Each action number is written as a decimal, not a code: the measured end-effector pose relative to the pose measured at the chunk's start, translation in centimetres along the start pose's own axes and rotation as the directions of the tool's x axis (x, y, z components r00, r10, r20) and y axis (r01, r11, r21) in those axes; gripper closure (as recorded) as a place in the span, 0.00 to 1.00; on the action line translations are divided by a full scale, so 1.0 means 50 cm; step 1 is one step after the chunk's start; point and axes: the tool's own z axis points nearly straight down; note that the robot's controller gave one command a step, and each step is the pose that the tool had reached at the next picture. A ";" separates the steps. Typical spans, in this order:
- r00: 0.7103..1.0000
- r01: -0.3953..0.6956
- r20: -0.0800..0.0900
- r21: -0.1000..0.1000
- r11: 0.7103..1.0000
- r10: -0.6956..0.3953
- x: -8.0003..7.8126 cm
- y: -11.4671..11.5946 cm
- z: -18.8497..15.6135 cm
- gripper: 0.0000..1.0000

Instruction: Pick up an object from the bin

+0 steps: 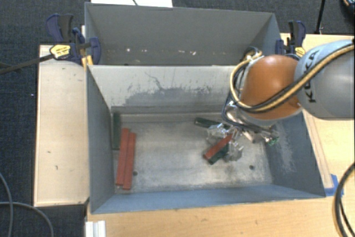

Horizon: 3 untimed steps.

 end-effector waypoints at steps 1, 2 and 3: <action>1.000 -0.011 0.005 0.004 1.000 0.011 -0.016 0.018 -0.215 1.00; 0.999 -0.039 0.005 0.005 0.999 0.039 -0.017 0.006 -0.344 1.00; 0.961 0.278 0.000 0.001 0.961 -0.278 0.013 -0.017 -0.341 1.00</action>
Offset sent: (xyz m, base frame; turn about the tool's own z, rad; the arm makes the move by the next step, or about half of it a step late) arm -0.0012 0.0115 0.1021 0.0127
